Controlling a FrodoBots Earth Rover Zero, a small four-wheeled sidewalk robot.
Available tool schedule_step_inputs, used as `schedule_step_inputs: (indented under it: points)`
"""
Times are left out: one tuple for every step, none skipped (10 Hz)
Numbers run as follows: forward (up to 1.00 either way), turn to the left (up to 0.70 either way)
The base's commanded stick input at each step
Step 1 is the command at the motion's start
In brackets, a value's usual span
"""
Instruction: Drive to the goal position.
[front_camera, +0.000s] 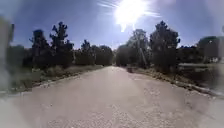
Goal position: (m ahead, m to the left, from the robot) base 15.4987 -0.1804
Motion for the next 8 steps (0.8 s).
schedule_step_inputs:
  points:
    - [1.00, 0.04]
    - [1.00, 0.04]
    - [1.00, 0.04]
    - [1.00, 0.04]
    - [1.00, 0.04]
    - [1.00, -0.32]
    - [1.00, -0.36]
    - [1.00, -0.36]
